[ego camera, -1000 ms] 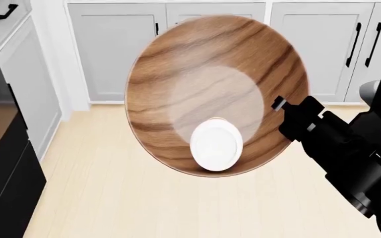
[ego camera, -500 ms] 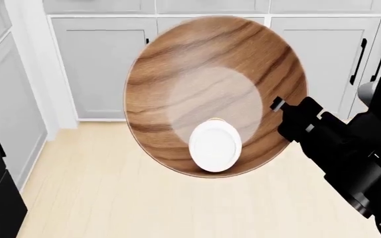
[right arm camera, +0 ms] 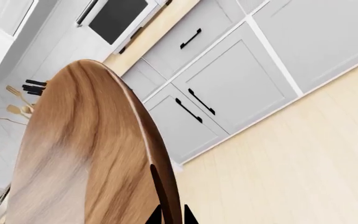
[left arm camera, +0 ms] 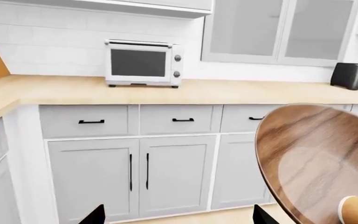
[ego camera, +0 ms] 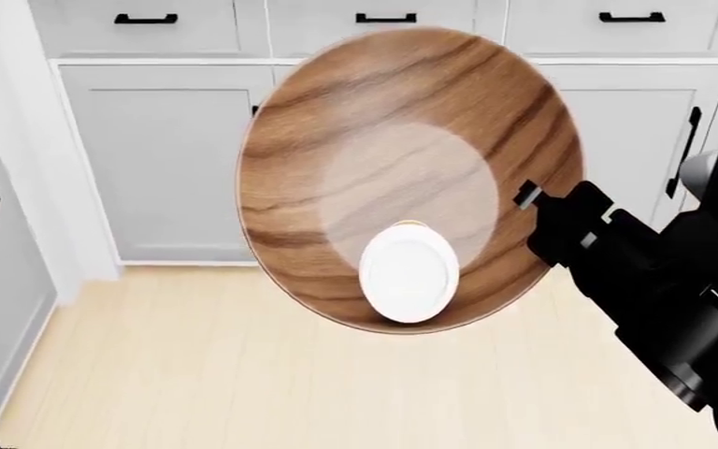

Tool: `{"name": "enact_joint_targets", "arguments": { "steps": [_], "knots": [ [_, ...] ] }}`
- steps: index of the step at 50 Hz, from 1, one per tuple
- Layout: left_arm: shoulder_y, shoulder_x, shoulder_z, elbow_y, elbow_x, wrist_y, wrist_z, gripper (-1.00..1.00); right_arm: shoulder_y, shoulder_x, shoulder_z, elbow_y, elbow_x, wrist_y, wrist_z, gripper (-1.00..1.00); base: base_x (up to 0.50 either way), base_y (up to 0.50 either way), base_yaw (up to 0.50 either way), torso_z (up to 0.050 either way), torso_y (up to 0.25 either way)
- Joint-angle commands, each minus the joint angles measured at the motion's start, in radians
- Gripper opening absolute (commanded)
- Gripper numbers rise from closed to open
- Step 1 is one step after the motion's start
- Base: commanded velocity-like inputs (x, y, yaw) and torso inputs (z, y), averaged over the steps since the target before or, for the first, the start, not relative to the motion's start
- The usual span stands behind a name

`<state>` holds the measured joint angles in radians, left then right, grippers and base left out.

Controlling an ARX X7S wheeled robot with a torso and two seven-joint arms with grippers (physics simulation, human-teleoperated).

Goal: Place the cup inside the bowl on the dining table and move the bowl to any counter.

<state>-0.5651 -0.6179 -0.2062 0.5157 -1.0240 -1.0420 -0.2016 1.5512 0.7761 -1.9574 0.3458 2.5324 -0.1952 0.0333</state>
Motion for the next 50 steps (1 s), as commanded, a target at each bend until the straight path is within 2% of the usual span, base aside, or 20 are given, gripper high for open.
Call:
{"name": "enact_joint_targets", "arguments": {
  "steps": [1, 28, 36, 40, 50],
  "knots": [
    [0.006, 0.001, 0.001, 0.008, -0.004, 0.003, -0.007, 1.0, 0.008, 0.004, 0.022, 0.003, -0.02, 0.002, -0.005, -1.0, 0.5, -0.1, 0.0, 0.0, 0.01],
    [-0.028, -0.002, 0.018, 0.011, -0.023, -0.007, -0.026, 1.0, 0.025, 0.002, 0.042, 0.007, -0.028, 0.02, 0.003, -1.0, 0.5, -0.1, 0.0, 0.0, 0.002],
    [-0.016, -0.003, 0.012, 0.021, -0.027, -0.002, -0.03, 1.0, 0.022, -0.004, 0.045, 0.014, -0.03, 0.026, 0.003, -1.0, 0.5, -0.1, 0.0, 0.0, 0.001],
    [0.008, -0.029, -0.025, 0.026, -0.051, -0.003, -0.014, 1.0, 0.017, -0.008, 0.046, 0.02, -0.03, 0.026, 0.001, -1.0, 0.5, -0.1, 0.0, 0.0, 0.002],
    [-0.021, -0.017, 0.003, 0.018, -0.04, -0.001, -0.028, 1.0, 0.019, -0.006, 0.054, 0.024, -0.032, 0.03, 0.002, -1.0, 0.5, -0.1, 0.0, 0.0, 0.002]
  ]
}}
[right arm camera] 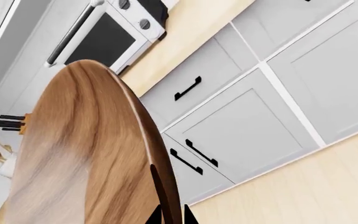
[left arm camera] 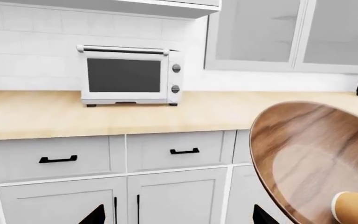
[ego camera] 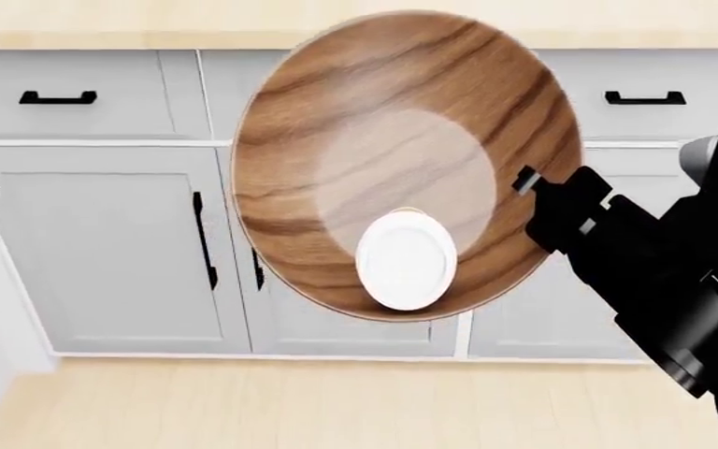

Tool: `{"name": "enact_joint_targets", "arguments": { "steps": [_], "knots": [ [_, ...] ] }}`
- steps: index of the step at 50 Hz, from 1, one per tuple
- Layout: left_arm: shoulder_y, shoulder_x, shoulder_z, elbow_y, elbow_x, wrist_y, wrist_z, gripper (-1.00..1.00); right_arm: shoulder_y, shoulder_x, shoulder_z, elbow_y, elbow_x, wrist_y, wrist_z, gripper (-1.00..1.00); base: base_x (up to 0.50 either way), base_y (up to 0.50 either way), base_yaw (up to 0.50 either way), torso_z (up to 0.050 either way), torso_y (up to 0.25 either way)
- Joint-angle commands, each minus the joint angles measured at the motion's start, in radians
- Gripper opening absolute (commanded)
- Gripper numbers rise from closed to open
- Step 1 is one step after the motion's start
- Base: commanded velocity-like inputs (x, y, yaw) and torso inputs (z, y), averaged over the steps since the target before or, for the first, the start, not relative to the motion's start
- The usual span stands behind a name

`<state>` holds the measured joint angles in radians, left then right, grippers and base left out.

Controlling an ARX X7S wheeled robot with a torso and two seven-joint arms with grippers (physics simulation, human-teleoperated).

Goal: Place the cup inside the bowl on the dining table and move the bowl to any counter.

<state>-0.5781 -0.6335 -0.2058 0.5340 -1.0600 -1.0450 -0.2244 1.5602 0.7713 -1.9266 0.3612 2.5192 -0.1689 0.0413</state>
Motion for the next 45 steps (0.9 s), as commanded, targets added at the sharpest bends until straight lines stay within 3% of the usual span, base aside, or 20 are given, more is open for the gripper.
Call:
{"name": "enact_joint_targets", "arguments": {
  "steps": [1, 45],
  "knots": [
    [-0.007, 0.0, 0.003, -0.001, -0.004, 0.003, -0.006, 1.0, 0.011, 0.0, 0.023, 0.007, -0.02, 0.004, -0.005, -1.0, 0.5, -0.1, 0.0, 0.0, 0.0],
    [-0.008, 0.007, 0.032, -0.007, 0.009, 0.025, -0.017, 1.0, -0.008, 0.003, 0.041, 0.014, -0.026, 0.022, 0.004, -1.0, 0.5, -0.14, 0.0, 0.0, 0.002]
  ]
}}
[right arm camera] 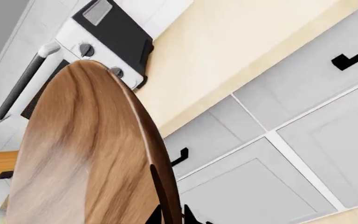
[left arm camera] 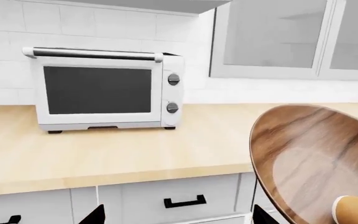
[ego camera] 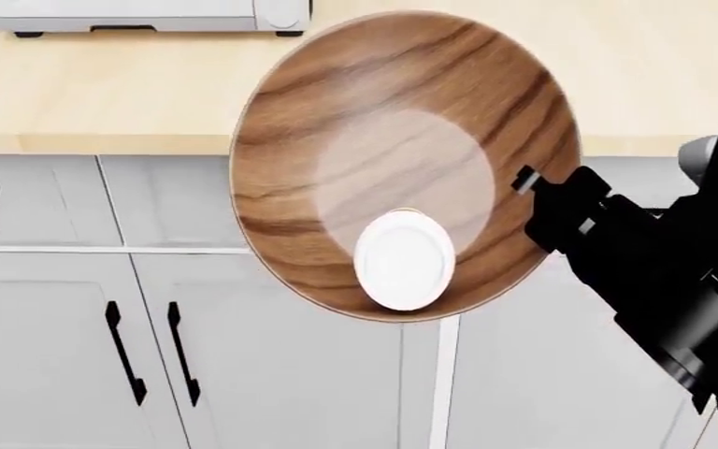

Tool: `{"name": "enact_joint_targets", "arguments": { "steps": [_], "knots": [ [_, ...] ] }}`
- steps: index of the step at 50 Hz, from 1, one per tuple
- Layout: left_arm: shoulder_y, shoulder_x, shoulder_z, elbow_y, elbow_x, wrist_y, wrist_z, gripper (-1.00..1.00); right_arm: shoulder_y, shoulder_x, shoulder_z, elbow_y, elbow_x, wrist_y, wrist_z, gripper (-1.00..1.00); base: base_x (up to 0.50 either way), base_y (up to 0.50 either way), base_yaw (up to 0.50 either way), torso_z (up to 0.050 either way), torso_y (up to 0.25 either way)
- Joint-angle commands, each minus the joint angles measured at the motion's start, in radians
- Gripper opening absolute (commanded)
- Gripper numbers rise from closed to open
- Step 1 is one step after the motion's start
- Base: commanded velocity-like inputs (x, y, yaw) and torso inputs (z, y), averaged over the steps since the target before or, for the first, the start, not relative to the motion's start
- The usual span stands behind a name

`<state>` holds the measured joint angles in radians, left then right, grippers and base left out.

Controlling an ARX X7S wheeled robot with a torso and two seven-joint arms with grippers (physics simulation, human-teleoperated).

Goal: Place the cup inside the bowl on the dining table and move the bowl to any counter.

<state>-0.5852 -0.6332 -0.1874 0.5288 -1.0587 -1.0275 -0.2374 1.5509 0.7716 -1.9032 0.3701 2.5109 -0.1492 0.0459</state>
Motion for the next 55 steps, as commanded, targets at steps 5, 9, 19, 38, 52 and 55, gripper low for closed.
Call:
{"name": "enact_joint_targets", "arguments": {
  "steps": [5, 9, 19, 38, 52, 55],
  "knots": [
    [0.006, -0.004, 0.0, -0.002, -0.003, 0.007, 0.002, 1.0, 0.003, 0.004, 0.022, 0.003, -0.018, 0.002, 0.002, -1.0, 0.42, -0.37, 0.0, 0.0, 0.002],
    [0.012, -0.012, -0.011, 0.002, -0.014, 0.005, 0.002, 1.0, 0.003, 0.006, 0.025, 0.0, -0.02, -0.001, 0.004, -1.0, 0.42, -0.37, 0.0, 0.0, 0.0],
    [0.015, -0.016, -0.015, 0.006, -0.024, 0.005, -0.001, 1.0, 0.001, 0.011, 0.031, -0.008, -0.026, -0.004, 0.006, -1.0, 0.42, -0.37, 0.0, 0.0, 0.002],
    [0.014, -0.015, -0.004, 0.003, -0.02, 0.014, -0.004, 1.0, -0.009, 0.003, 0.04, 0.001, -0.034, -0.006, 0.003, -1.0, 0.45, -0.13, 0.0, 0.0, 0.002],
    [0.017, 0.002, 0.024, 0.001, 0.006, 0.031, -0.009, 1.0, -0.017, 0.002, 0.046, -0.003, -0.039, -0.007, 0.003, -1.0, 0.5, -0.01, 0.0, 0.0, 0.002],
    [0.026, -0.001, 0.018, 0.004, 0.001, 0.032, -0.008, 1.0, -0.021, 0.005, 0.047, -0.005, -0.039, -0.007, 0.004, -1.0, 0.5, -0.01, 0.0, 0.0, 0.0]
  ]
}}
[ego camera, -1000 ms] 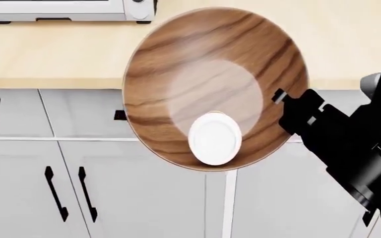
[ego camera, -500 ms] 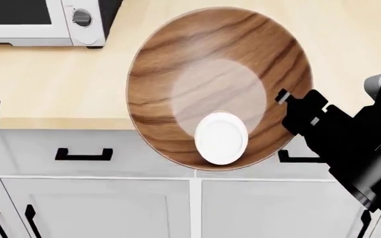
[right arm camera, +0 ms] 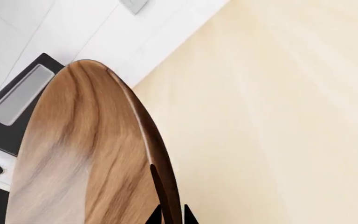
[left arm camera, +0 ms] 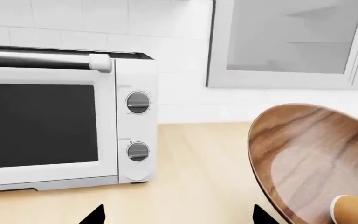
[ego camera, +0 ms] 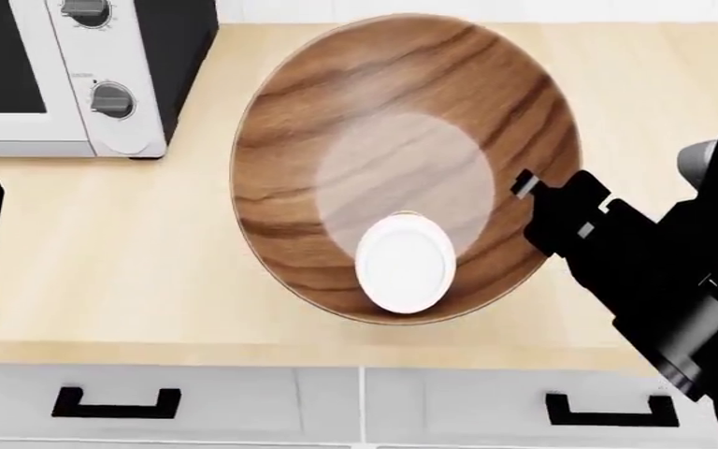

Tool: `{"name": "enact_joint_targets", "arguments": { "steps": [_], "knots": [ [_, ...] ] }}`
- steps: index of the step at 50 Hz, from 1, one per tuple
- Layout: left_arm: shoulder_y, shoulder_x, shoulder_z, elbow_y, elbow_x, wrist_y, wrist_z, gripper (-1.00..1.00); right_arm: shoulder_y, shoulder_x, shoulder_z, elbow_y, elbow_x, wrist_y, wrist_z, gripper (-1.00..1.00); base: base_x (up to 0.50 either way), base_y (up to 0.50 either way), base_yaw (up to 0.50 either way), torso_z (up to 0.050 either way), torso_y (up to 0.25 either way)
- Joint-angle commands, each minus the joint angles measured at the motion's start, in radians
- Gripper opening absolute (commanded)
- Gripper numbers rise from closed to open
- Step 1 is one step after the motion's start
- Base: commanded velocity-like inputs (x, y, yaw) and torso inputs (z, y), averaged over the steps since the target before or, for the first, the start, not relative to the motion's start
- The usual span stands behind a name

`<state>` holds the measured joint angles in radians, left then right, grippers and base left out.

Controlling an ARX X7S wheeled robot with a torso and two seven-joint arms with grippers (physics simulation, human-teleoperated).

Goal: Place the cup inside the bowl on the dining table and move the bowl to any counter.

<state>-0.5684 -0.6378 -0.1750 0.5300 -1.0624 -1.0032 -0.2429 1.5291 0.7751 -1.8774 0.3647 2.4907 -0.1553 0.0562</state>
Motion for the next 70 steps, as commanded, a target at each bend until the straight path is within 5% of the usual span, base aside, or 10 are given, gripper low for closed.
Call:
{"name": "enact_joint_targets", "arguments": {
  "steps": [1, 18, 44, 55, 68, 69, 70],
  "knots": [
    [0.012, -0.001, 0.0, 0.004, 0.0, 0.007, -0.001, 1.0, 0.0, 0.002, 0.022, 0.0, -0.017, 0.0, -0.008, -1.0, 0.5, -0.01, 0.0, 0.0, 0.01],
    [0.038, -0.018, -0.032, 0.02, -0.031, 0.005, -0.008, 1.0, -0.013, -0.024, 0.026, 0.044, 0.009, 0.045, -0.002, -1.0, 0.46, -0.01, 0.0, 0.001, 0.002],
    [0.093, -0.041, -0.07, 0.039, -0.052, 0.021, 0.005, 1.0, -0.122, -0.152, -0.003, 0.227, 0.05, 0.154, -0.035, -1.0, 0.0, 0.0, 0.0, 0.0, 0.001],
    [0.221, -0.143, -0.266, 0.044, -0.152, 0.021, 0.09, 1.0, -0.135, -0.168, -0.01, 0.247, 0.047, 0.177, -0.031, -1.0, 0.0, 0.0, 0.0, 0.0, 0.0],
    [0.208, -0.124, -0.229, 0.054, -0.14, 0.024, 0.068, 1.0, -0.109, -0.136, 0.01, 0.209, 0.044, 0.167, -0.016, -1.0, 0.0, 0.0, 0.0, 0.0, 0.0],
    [0.202, -0.121, -0.222, 0.053, -0.138, 0.024, 0.065, 1.0, -0.109, -0.133, 0.012, 0.205, 0.046, 0.164, -0.014, 1.0, 0.0, 0.0, 0.0, 0.0, 0.0],
    [0.2, -0.121, -0.218, 0.053, -0.135, 0.024, 0.064, 1.0, -0.109, -0.133, 0.012, 0.205, 0.045, 0.165, -0.015, 1.0, 0.0, 0.0, 0.0, 0.0, 0.0]
  ]
}}
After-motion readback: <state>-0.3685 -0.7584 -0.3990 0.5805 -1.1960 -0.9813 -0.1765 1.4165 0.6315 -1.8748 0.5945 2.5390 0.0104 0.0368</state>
